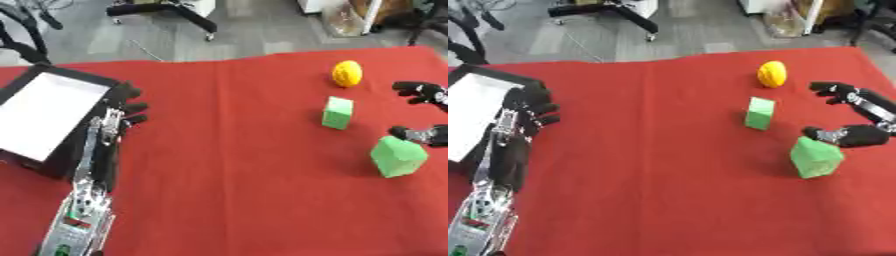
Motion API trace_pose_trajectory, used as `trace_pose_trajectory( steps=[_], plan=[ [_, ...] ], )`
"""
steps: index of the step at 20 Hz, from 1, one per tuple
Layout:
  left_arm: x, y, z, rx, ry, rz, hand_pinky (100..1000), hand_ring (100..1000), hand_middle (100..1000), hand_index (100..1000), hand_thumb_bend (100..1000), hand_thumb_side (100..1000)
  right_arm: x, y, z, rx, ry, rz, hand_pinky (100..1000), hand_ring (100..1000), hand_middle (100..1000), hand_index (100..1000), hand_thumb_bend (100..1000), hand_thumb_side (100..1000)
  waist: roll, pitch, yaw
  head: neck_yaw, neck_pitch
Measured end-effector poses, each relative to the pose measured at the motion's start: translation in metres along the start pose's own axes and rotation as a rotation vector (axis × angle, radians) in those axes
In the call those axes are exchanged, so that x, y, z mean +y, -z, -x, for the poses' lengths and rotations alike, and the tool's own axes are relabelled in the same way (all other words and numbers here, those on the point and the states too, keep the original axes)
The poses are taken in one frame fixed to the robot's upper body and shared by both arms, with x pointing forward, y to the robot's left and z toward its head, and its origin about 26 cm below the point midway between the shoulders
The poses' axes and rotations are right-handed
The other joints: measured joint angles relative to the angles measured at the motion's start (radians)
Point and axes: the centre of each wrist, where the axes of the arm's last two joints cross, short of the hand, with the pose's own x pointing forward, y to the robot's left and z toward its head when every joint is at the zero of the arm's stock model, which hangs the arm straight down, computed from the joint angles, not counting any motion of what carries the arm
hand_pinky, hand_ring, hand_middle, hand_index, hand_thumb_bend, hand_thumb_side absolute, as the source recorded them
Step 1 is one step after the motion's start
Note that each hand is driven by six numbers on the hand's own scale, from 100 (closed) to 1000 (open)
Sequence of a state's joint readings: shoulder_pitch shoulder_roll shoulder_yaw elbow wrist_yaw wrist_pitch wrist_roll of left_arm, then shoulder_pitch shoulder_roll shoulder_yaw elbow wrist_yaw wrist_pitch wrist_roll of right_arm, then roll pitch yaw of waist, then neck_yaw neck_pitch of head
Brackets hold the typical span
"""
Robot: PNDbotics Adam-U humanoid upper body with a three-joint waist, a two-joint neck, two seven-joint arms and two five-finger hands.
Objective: Pick up the objects with one hand, pass them to the other hand, and then place them into the box on the other side of the table.
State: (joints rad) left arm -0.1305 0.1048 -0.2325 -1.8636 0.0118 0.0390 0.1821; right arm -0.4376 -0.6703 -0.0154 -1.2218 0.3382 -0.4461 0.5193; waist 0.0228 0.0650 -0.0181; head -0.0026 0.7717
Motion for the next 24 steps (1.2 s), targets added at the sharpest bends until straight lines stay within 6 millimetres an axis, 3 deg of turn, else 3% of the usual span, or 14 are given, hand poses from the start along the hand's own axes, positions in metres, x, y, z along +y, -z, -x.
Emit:
trace_pose_trajectory(
  steps=[9,24],
  plan=[
    [0.001,-0.002,0.002,0.012,0.013,0.009,751,729,763,884,376,861,-0.008,-0.011,0.015,0.023,-0.017,-0.182,887,936,928,1000,492,512,-0.001,0.000,-0.004,0.003,0.000],
    [0.002,-0.003,0.002,0.012,0.014,0.012,753,727,761,885,374,863,-0.005,-0.015,0.027,0.083,-0.025,-0.293,891,936,924,1000,470,453,-0.006,-0.001,-0.003,0.009,0.000]
  ],
)
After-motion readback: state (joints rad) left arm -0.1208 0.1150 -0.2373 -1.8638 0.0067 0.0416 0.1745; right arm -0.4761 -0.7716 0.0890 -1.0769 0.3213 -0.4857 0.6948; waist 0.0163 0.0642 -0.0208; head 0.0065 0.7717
